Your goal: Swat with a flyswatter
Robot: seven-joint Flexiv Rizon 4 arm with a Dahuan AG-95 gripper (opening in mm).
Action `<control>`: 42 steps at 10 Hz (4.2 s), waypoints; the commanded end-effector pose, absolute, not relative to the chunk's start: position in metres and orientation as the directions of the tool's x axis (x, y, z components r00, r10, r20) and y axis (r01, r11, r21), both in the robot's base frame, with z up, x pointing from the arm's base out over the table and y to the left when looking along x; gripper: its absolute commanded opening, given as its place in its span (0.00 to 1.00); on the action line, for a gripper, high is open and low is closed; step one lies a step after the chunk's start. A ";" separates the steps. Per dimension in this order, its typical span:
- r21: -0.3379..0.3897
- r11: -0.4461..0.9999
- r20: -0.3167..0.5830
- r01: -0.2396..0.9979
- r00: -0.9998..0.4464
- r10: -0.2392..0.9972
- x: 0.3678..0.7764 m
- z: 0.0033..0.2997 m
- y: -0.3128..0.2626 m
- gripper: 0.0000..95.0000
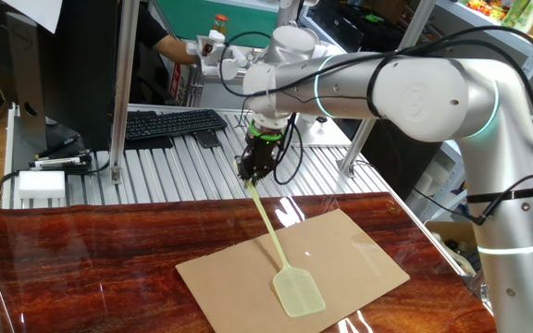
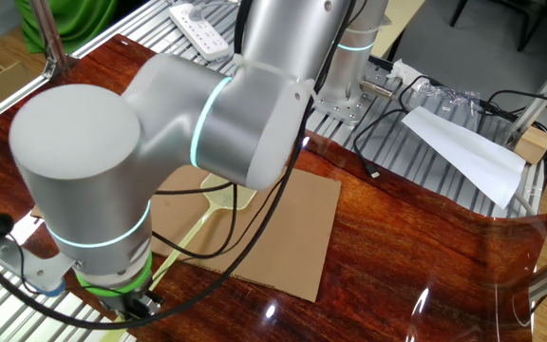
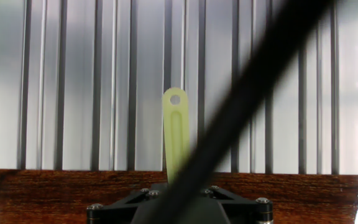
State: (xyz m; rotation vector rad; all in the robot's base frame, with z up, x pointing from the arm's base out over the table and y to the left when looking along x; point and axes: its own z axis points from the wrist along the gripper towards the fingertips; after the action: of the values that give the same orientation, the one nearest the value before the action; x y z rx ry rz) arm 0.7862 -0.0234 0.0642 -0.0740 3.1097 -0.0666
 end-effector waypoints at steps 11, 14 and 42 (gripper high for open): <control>-0.023 0.999 0.056 -0.049 -0.997 -0.048 0.782 0.101 -0.031 0.00; -0.018 0.999 0.066 -0.046 -0.997 -0.045 0.780 0.106 -0.032 0.00; -0.034 0.999 0.002 -0.017 -1.000 -0.017 0.789 0.161 -0.016 0.00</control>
State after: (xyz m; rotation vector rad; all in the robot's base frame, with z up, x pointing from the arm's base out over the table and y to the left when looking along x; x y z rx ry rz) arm 0.7941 -0.0159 0.1618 -0.0277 3.1539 -0.0501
